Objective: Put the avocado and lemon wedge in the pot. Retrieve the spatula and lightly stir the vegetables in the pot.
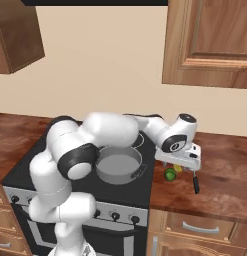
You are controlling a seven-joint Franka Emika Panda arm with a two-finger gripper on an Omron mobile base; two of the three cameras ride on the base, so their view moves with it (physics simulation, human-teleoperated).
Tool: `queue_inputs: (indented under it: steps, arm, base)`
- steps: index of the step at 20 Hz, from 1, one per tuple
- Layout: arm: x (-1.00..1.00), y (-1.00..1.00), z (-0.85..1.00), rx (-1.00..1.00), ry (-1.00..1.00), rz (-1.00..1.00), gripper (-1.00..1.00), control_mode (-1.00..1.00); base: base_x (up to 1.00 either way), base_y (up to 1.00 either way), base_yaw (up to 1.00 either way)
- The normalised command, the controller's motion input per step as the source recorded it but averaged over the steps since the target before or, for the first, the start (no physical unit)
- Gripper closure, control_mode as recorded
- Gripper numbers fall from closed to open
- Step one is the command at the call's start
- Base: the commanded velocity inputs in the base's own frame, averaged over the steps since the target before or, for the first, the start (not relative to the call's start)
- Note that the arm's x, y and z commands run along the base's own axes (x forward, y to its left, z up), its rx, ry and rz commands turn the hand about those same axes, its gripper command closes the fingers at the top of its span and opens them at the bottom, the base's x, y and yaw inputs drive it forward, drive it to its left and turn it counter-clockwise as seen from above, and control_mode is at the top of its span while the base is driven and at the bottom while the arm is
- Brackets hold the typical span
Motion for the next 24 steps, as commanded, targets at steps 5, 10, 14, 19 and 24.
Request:
queue_inputs:
  steps: [5, 10, 14, 19, 24]
  arm:
    - [0.34, 0.00, -0.21, 0.00, 0.04, 0.00, -1.00, -1.00]
    - [0.24, 0.00, -0.26, 0.00, 0.05, 0.01, -1.00, -1.00]
    - [0.10, -0.01, -0.28, 0.00, 0.10, 0.06, -1.00, -1.00]
    - [-0.13, -0.01, -0.10, 0.01, 0.03, 0.05, -1.00, -1.00]
    - [-0.01, 0.02, -0.01, 0.00, 0.00, 0.05, -1.00, -1.00]
  base:
    - [0.00, 0.00, 0.00]
    - [0.00, 0.00, 0.00]
    - [0.00, 0.00, 0.00]
    - [0.00, 0.00, 0.00]
    - [0.00, 0.00, 0.00]
